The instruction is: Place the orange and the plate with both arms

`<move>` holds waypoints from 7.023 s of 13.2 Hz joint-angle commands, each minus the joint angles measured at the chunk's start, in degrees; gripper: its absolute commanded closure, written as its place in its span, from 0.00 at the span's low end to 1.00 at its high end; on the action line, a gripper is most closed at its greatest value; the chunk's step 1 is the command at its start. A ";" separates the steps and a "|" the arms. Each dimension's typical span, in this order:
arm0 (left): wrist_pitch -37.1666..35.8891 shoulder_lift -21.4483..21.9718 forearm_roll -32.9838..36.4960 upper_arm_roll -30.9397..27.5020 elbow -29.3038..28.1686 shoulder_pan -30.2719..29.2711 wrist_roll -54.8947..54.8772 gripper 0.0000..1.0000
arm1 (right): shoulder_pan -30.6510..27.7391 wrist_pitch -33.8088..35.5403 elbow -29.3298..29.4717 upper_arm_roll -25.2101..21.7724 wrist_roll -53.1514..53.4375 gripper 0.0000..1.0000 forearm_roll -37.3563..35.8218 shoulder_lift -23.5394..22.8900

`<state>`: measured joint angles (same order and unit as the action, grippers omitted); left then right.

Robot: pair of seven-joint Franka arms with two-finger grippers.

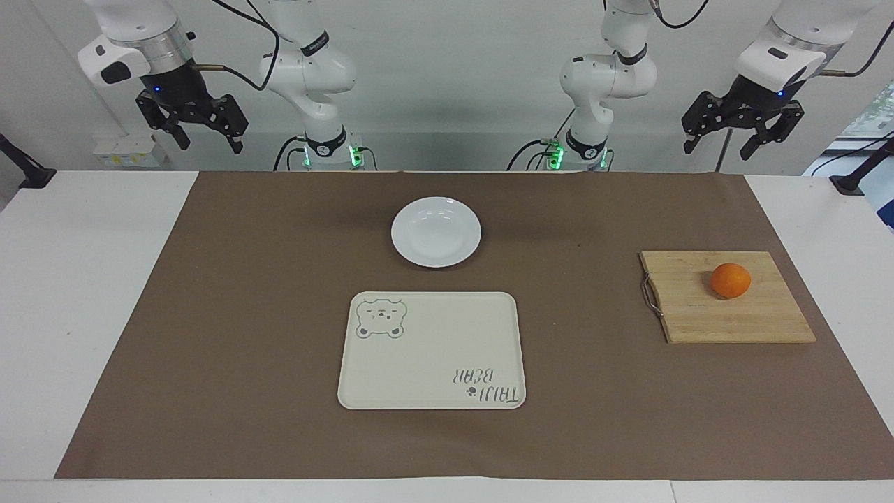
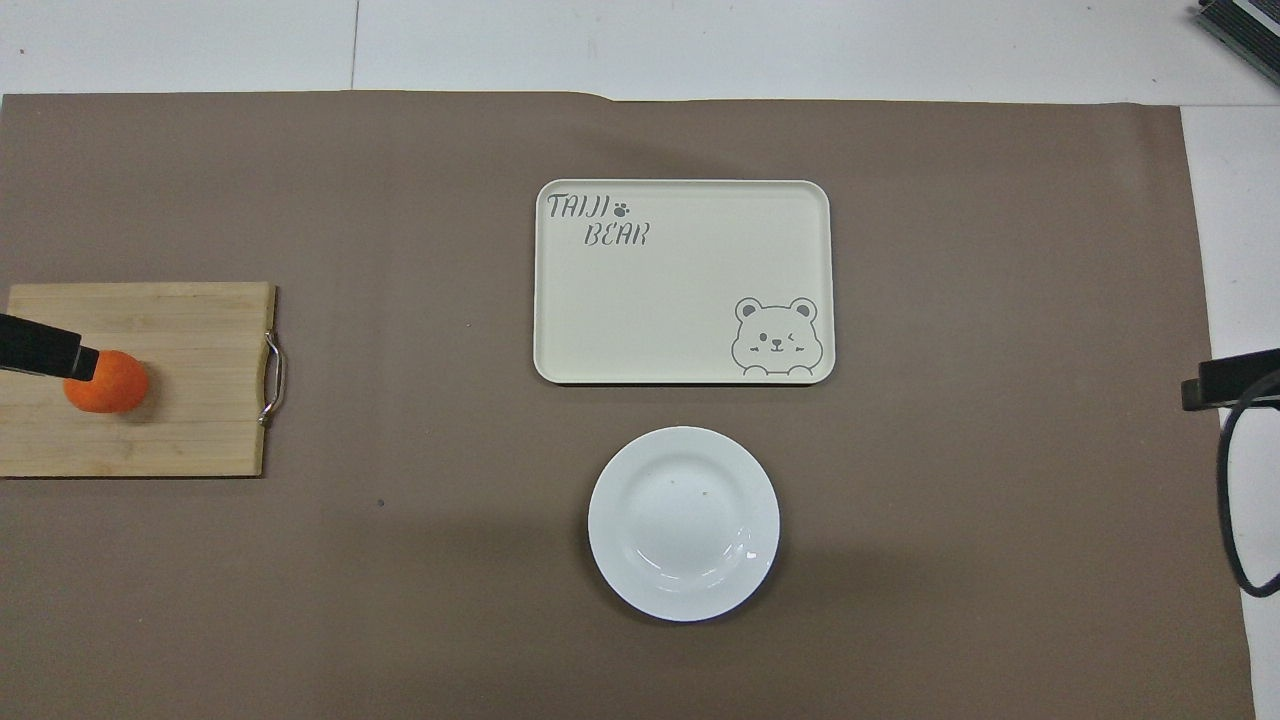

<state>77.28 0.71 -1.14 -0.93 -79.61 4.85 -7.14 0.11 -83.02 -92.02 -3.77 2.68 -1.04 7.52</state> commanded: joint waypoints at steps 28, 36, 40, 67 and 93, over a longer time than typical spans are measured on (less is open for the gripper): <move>48.47 -15.22 -1.50 -0.21 -29.45 -19.70 -25.29 0.00 | -0.46 0.14 0.97 0.26 -0.40 0.00 0.51 -0.67; 52.62 -12.67 -1.50 -0.21 -37.56 -22.07 -24.94 0.75 | -0.46 0.14 0.97 0.26 -0.40 0.00 0.51 -0.67; 51.31 -8.99 -1.50 0.31 -36.23 -18.84 -24.33 1.00 | -0.46 0.22 0.97 0.26 -0.40 0.00 0.51 -0.67; 57.55 -14.87 -10.55 0.75 -36.85 46.83 34.37 0.33 | -0.46 0.14 0.97 0.26 -0.40 0.00 0.51 -0.67; 6.49 -2.30 2.19 -1.09 1.47 -4.22 -14.73 0.00 | -0.46 0.14 0.97 0.26 -0.40 0.00 0.51 -0.67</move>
<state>86.60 0.03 0.11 -2.26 -80.81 3.20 -18.69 0.11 -83.02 -92.01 -3.77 2.68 -1.04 7.52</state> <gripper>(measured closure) 0.000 0.000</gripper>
